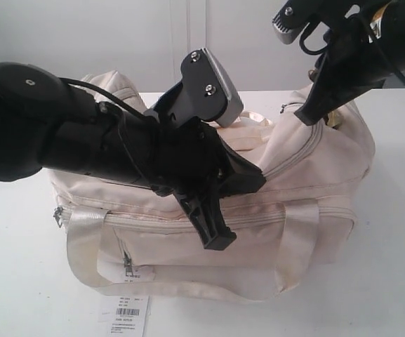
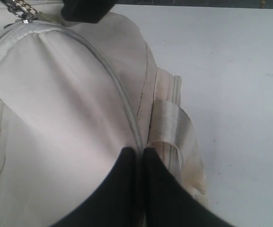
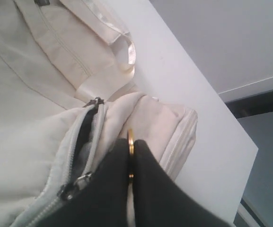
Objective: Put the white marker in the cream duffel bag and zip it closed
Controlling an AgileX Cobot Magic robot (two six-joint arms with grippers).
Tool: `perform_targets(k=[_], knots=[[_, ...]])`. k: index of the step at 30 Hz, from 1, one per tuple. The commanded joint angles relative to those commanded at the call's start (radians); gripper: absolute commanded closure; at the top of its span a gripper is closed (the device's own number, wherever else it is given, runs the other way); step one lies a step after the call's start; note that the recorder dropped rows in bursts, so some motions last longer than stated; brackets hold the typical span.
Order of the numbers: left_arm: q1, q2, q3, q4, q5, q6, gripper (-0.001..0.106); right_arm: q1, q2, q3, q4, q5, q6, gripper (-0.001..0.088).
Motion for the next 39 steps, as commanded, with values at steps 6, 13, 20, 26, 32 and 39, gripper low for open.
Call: perform_targets(k=[6,13,20,26,32,39], knots=[[0.000,0.000,0.000,0.000,0.002,0.000,0.105,0.000,0.054,0.000,0.000,-0.036,0.000,0.0868],[0.000,0.000,0.000,0.000,0.002,0.000,0.105,-0.004,0.116,-0.023,-0.011,-0.076,0.000,0.0868],[0.000,0.000,0.000,0.000,0.002,0.002,0.105,-0.031,0.165,-0.053,-0.014,-0.099,0.000,0.0868],[0.000,0.000,0.000,0.000,0.002,0.002,0.105,-0.031,0.202,-0.062,-0.016,-0.147,0.000,0.0868],[0.000,0.000,0.000,0.000,0.000,0.004,0.105,-0.031,0.258,-0.093,-0.016,-0.164,0.000,0.0868],[0.000,0.000,0.000,-0.007,-0.022,0.004,0.105,-0.039,0.281,-0.136,-0.026,-0.189,0.003,0.0868]])
